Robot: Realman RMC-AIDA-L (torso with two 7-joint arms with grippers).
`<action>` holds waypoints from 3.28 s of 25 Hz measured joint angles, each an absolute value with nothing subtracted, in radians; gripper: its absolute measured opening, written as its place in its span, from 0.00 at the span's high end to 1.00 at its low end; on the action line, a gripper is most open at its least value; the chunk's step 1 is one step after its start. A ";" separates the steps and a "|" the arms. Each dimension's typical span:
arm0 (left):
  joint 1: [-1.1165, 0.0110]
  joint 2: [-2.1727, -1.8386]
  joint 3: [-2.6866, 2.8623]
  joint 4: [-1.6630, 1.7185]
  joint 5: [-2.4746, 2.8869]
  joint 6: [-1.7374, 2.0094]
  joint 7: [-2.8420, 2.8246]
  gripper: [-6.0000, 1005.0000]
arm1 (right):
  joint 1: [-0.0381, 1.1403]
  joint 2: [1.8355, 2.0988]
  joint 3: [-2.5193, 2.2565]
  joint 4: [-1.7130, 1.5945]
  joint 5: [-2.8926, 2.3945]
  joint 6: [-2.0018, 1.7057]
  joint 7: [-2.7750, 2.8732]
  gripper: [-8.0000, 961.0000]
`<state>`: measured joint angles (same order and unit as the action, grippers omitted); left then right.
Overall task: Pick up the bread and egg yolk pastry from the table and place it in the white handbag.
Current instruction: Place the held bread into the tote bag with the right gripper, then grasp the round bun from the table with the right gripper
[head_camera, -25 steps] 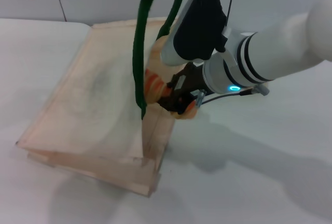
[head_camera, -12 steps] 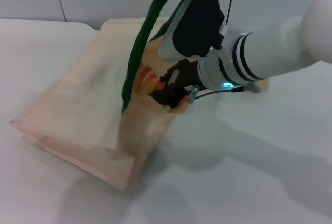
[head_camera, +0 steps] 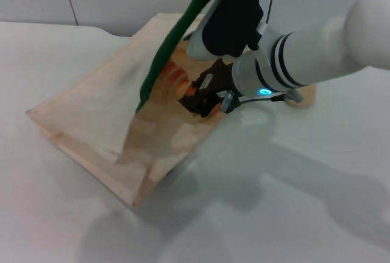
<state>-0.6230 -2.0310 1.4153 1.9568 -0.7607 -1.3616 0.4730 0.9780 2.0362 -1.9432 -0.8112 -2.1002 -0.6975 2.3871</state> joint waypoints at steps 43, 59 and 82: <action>-0.614 -2.031 1.435 1.974 -0.737 -1.331 0.459 0.88 | 1.030 2.039 -2.093 -0.832 -2.010 -0.697 2.398 0.39; -0.571 -2.030 1.410 1.983 -0.709 -1.326 0.459 0.88 | 0.945 2.024 -1.889 -0.886 -2.167 -0.895 2.432 0.07; -0.500 -2.031 1.333 2.019 -0.677 -1.331 0.434 0.88 | 0.715 2.025 -1.553 -1.135 -2.628 -0.968 2.559 0.07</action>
<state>-0.4999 -2.0310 1.3334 2.0188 -0.6772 -1.3306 0.4343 0.7146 2.0248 -1.5530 -1.1348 -2.6278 -0.9683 2.5588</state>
